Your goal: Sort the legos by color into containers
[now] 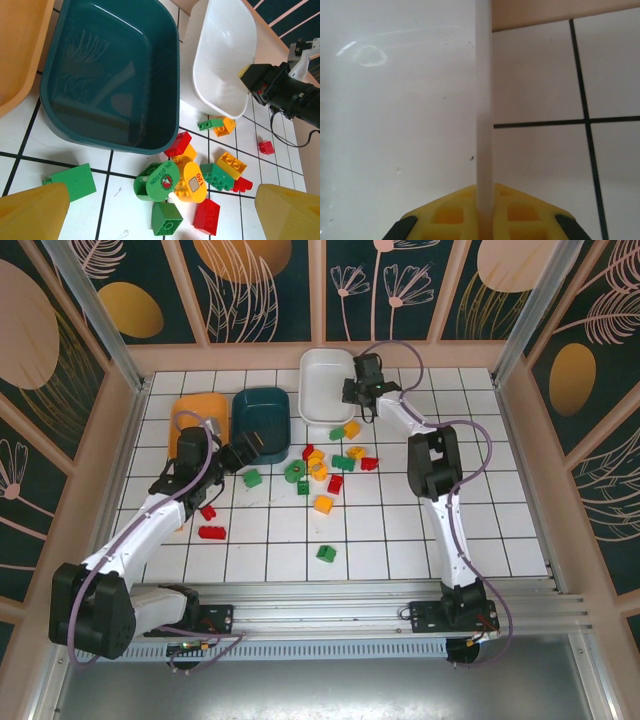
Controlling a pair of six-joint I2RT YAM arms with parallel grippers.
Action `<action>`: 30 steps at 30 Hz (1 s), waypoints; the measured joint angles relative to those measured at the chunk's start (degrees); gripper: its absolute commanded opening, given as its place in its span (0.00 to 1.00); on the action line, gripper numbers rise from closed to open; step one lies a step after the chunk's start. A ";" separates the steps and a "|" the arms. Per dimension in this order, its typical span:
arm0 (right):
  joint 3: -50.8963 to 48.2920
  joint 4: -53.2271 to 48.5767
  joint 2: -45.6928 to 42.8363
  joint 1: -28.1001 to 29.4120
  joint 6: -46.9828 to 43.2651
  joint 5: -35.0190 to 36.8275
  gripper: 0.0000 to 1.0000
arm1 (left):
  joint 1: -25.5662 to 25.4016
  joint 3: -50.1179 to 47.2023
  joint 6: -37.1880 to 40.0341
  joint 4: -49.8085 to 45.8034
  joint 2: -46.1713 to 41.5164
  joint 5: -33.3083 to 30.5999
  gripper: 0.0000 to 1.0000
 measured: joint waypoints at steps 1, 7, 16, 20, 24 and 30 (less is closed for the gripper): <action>-0.42 -0.07 -0.15 0.44 -0.09 0.26 0.00 | 0.00 0.09 0.00 -0.17 0.02 0.11 0.95; -10.40 -0.11 -6.23 2.71 0.22 1.09 0.00 | 0.00 0.50 0.00 -0.26 0.07 0.17 0.94; -21.79 -0.83 -13.79 5.46 0.79 4.33 0.01 | 0.00 0.48 0.00 -0.44 -0.55 0.96 0.94; -21.86 -0.87 -13.90 5.62 0.85 4.24 0.02 | 0.00 0.31 0.00 -0.44 -1.22 0.96 0.94; -18.78 -2.82 -12.35 5.55 1.90 3.76 0.22 | 0.00 0.15 0.00 -0.46 -1.49 0.96 0.94; -19.43 -2.54 -12.55 5.35 2.93 2.64 0.46 | 0.00 0.09 0.00 -0.59 -1.49 0.94 0.94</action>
